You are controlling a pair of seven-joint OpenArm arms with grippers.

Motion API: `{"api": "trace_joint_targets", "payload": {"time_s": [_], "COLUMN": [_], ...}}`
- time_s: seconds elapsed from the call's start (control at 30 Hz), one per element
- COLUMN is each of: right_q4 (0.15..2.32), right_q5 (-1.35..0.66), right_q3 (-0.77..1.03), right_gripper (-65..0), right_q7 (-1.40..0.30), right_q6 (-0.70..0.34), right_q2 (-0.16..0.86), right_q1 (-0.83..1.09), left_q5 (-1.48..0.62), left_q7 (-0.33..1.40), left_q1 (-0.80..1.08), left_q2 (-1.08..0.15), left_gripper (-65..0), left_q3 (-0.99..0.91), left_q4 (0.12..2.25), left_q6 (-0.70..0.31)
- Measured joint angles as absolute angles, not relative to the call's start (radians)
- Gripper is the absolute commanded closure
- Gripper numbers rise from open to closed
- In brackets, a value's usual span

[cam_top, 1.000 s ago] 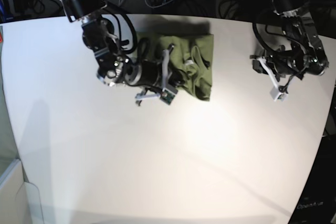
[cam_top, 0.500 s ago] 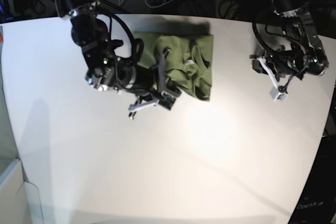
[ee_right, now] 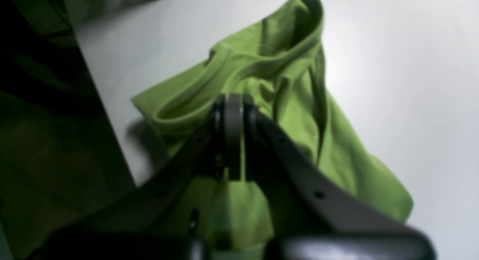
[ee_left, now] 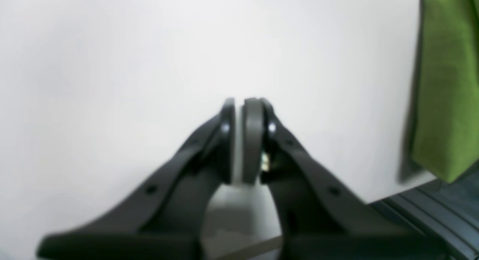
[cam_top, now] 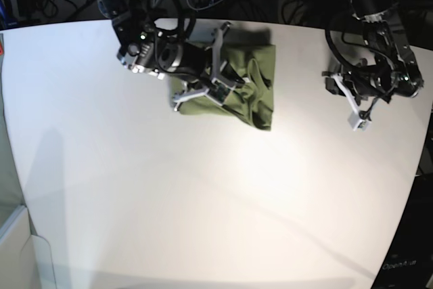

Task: Fold the T-shirt properly
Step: 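Pull the folded bundle edge with the right gripper toward the arm bases, then grip opposite sides of the bundle with both grippers and square it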

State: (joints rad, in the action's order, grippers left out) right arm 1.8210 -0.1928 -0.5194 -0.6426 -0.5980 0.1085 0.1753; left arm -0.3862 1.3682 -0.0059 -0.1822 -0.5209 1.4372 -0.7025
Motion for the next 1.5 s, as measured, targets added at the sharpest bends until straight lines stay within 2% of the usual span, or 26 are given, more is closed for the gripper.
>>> {"api": "trace_joint_targets", "payload": {"time_s": [0.23, 0.53, 0.7, 1.1, 1.5], "right_q4": [1.753, 1.641, 1.647, 1.829, 1.903], "right_q5": [-0.192, -0.189, -0.154, -0.062, -0.062], "right_q3": [-0.558, -0.711, -0.716, -0.715, -0.634], "right_gripper": [0.0, 0.0, 0.0, 0.0, 0.0], "right_q7": [-0.595, -0.559, -0.553, -0.567, -0.563], "right_q6": [-0.594, -0.587, -0.581, -0.586, -0.571], "right_q2": [0.107, 0.085, 0.083, 0.144, 0.286], "right_q1": [0.189, 0.180, 0.174, 0.252, 0.262], "left_q5": [-0.387, -0.386, -0.387, -0.386, -0.383], "left_q7": [1.364, 1.365, 1.364, 1.365, 1.362], "left_q1": [-0.002, -0.003, -0.002, -0.003, -0.003], "left_q2": [-0.183, -0.182, -0.182, -0.182, -0.167], "left_gripper": [-4.2, -4.2, -4.2, -4.2, -4.2], "left_q3": [-0.521, -0.521, -0.521, -0.521, -0.477], "left_q4": [1.437, 1.438, 1.440, 1.439, 1.442], "left_q6": [-0.702, -0.702, -0.702, -0.702, -0.702]}}
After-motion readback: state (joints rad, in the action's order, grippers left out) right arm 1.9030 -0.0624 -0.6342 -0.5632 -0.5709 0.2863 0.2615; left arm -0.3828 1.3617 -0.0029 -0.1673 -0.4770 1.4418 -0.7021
